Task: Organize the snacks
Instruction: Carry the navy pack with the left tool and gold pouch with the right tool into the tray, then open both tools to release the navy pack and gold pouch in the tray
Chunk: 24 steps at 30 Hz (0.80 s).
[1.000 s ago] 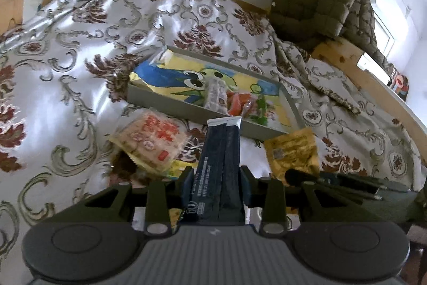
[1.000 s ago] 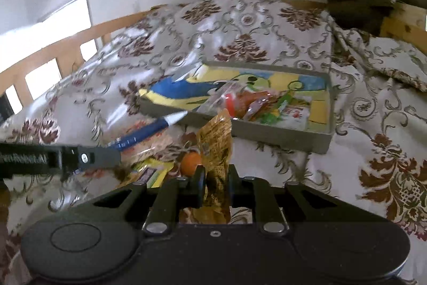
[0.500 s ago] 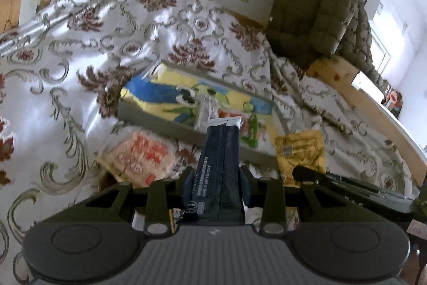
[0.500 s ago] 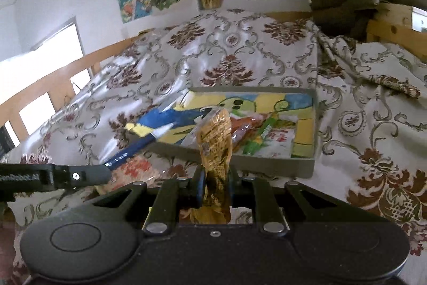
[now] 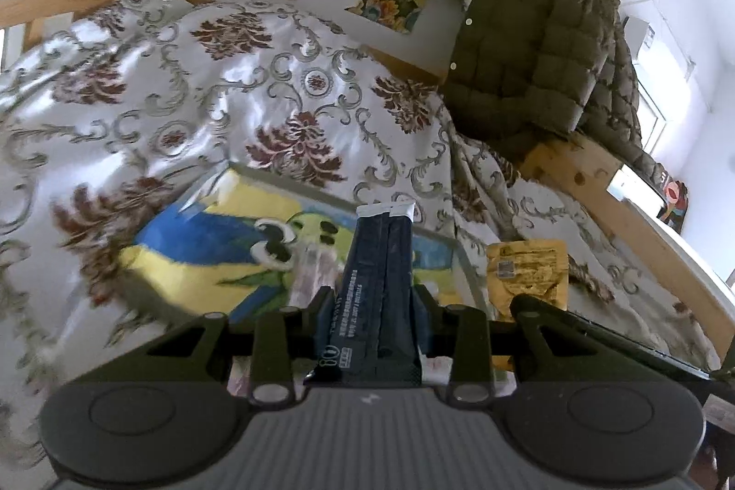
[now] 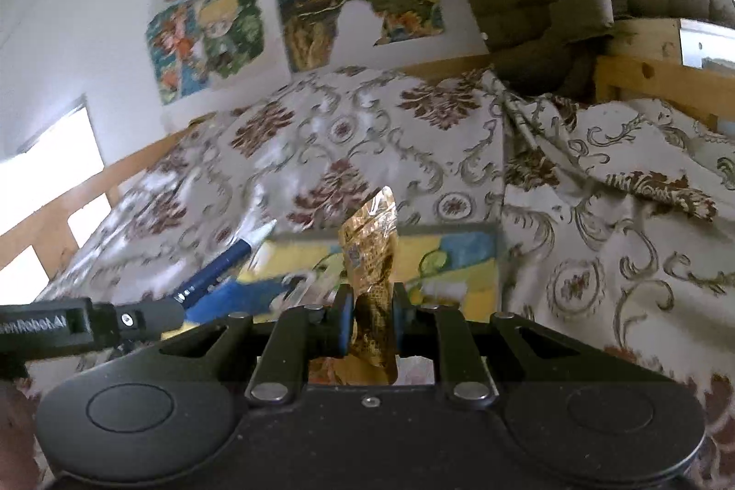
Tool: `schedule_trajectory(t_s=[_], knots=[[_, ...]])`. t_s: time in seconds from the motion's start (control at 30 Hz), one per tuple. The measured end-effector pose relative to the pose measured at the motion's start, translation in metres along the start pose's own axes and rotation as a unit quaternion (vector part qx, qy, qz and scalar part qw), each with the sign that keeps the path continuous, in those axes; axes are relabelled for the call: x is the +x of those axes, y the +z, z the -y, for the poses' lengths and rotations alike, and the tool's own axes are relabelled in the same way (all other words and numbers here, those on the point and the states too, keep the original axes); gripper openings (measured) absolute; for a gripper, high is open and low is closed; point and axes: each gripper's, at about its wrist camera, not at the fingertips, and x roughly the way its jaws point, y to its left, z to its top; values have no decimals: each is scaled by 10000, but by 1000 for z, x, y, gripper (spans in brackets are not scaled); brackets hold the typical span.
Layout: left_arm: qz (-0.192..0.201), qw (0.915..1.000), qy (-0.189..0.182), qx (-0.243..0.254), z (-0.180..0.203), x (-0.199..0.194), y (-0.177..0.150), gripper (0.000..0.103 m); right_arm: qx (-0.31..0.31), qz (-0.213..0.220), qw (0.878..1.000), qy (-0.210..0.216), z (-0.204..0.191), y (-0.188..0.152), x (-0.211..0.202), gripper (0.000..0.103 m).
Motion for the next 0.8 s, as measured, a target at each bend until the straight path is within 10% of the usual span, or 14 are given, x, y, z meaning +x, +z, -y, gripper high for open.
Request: schedule_trajectory(t_s=[0.43,0.8], knots=[[-246,9997,-27,82,17,120,3,40,408,-428,9980,-201,42,-10,73,18],[-478,9987,99,118,6,140,-14,40,515,-695,9959,-252,46,-21,94,18]])
